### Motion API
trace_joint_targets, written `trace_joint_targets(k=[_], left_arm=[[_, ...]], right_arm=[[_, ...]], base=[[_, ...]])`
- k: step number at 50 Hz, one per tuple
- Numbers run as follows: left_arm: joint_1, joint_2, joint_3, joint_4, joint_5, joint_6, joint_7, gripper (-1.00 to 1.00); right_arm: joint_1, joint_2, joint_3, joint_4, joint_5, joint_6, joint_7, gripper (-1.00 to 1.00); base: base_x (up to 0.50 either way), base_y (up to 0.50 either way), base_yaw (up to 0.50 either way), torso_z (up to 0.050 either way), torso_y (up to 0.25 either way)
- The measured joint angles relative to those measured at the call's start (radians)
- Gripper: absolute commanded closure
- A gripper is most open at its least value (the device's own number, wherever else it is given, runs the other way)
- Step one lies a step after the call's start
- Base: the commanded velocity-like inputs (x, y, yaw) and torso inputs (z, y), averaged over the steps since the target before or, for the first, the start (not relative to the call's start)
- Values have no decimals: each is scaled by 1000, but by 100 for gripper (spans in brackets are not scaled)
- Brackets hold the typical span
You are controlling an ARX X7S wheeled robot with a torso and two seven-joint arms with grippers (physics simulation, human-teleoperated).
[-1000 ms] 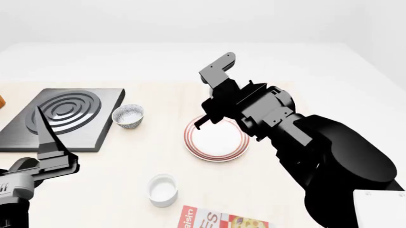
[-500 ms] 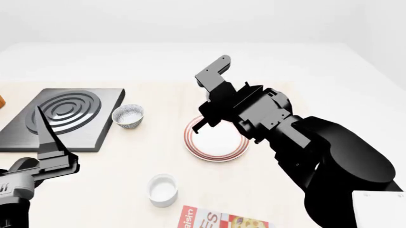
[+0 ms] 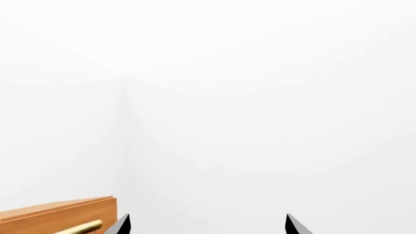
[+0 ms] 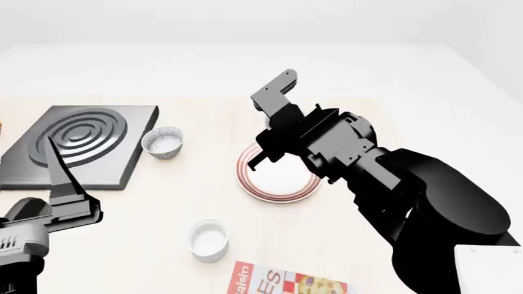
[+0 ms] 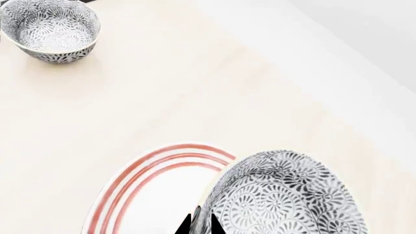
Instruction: Pick the akita bowl next to the cookies box and place it on the plate.
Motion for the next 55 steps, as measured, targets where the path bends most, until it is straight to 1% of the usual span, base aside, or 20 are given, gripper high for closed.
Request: trace_joint_targets(k=[17,44,45,55], left_arm=[[1,-4,4,-3,8,10,-6,-100],[1,-5,6,-2,20,7,-21,-100],[1,-5,6,-2,20,7,-22,-100],[1,-6,7,-2,22,7,-27,-100]], right_arm=[[2,0,-1,-3,2,4,1,100],[-2,1,-4,-13,1,5,-7,100],[-2,1,-4,-13,0,4,-8,-100],[7,0,2,-3,-6,-17,-10,-100]], base=[[0,0,0,0,-243],[0,0,0,0,0],[0,0,0,0,0],[0,0,0,0,0]])
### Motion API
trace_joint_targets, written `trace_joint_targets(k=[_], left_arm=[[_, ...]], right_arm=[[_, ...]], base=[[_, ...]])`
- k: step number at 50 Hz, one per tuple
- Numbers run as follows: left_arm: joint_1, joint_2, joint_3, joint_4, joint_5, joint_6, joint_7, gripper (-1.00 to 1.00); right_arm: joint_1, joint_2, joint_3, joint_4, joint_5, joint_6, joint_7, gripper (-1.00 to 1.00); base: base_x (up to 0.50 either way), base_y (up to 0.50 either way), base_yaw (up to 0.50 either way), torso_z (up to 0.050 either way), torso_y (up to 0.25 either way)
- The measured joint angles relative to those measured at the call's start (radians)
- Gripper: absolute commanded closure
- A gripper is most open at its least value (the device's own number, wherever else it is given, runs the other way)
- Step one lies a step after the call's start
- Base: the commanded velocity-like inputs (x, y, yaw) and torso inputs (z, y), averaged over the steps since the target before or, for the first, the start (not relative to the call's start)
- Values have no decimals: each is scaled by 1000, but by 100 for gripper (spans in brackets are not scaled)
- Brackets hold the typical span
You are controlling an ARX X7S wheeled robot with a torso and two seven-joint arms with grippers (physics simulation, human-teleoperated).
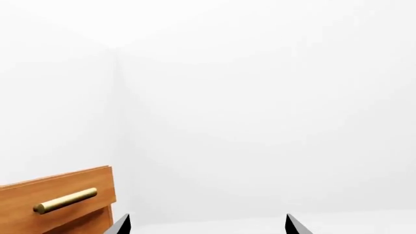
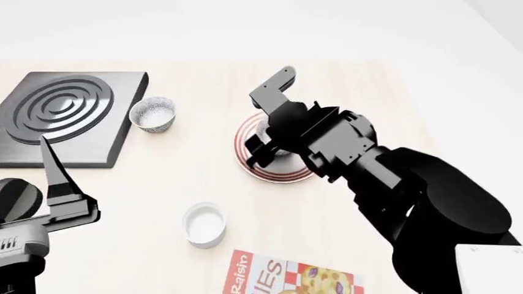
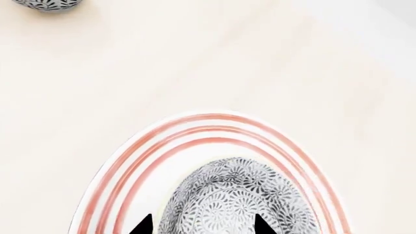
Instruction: Pick the akita bowl next to the cookies box and place it on the plate.
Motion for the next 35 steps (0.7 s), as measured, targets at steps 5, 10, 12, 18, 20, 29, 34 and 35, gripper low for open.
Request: trace_joint_targets(k=[5,10,12,18,20,29,34,35], left_arm=[[0,-1,1,0,1,0,-2,-100],[0,-2,1,0,1,1,-3,-100],[0,-2,2,0,1,1,-3,-100],[1,-4,2,0,1,1,-4,-100],[1,-5,3,0,1,2,-4,-100],[1,-8,4,-1,0,3,-4,-100],[2,-9,5,-1,0,4,-4,-100],[2,-10,6,-1,0,4,-4,-100]], right_arm=[[8,0,1,7,-2,-11,-1,-100],[20,0,2,13,-3,-19,-5,-100],[28,0,3,17,-2,-23,-9,-100],[64,0,10,35,6,-36,-24,-100],[82,0,13,46,10,-42,-32,-100],[211,63,49,-5,45,-45,-33,-100],[302,196,90,-219,98,8,66,-100],[320,228,102,-269,113,19,92,-100]], base=[[0,0,0,0,0],[0,0,0,0,0],[0,0,0,0,0],[0,0,0,0,0],[0,0,0,0,0],[0,0,0,0,0],[0,0,0,0,0],[0,0,0,0,0]])
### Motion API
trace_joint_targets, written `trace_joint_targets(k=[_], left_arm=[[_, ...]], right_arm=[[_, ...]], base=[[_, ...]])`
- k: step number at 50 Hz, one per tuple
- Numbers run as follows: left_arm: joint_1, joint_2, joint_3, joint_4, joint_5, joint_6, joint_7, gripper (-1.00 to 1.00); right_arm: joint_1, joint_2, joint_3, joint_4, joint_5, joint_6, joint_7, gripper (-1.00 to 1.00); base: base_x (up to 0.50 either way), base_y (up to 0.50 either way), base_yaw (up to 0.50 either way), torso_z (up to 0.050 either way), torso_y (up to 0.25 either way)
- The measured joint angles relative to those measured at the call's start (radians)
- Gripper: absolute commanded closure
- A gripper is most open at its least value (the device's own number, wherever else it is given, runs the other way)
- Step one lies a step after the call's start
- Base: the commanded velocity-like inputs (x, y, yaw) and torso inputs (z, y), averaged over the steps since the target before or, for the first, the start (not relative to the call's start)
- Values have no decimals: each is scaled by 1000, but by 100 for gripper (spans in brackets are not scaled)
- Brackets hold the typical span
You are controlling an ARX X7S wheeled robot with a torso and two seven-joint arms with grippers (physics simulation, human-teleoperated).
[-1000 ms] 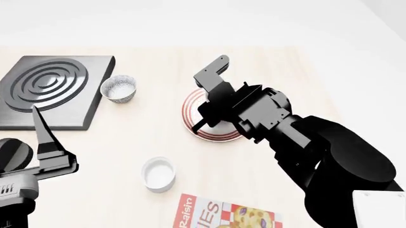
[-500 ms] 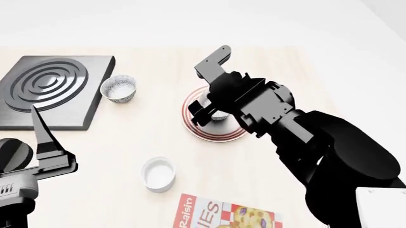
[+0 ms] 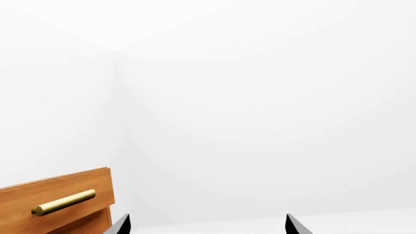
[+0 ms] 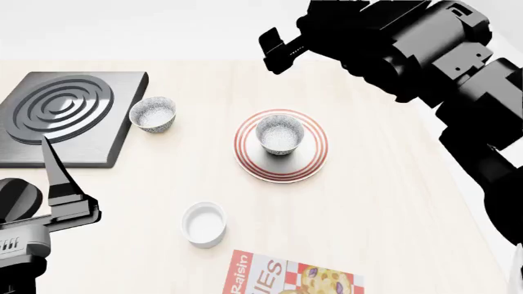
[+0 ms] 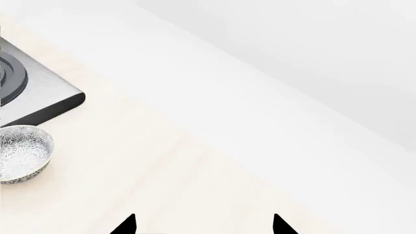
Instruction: Pick the akita bowl next to the cookies box and place it on the plate.
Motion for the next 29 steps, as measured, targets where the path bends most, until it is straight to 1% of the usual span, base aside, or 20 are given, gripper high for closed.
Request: trace_joint_targets(k=[11,17,24,29], left_arm=[[1,-5,2,-1,-1,5,2,-100],[1,-7,4,-2,-1,6,2,-100],[1,-7,4,-3,-1,9,0,-100],[1,-6,3,-5,-4,16,-1,-100]], right_arm=[[183,433,171,-656,171,94,392,-100],[261,667,277,-972,289,100,556,-100],[378,895,418,-1245,460,102,698,-100],[444,1024,571,-1381,566,128,758,-100]], base=[[0,0,0,0,0],[0,0,0,0,0],[0,0,0,0,0],[0,0,0,0,0]])
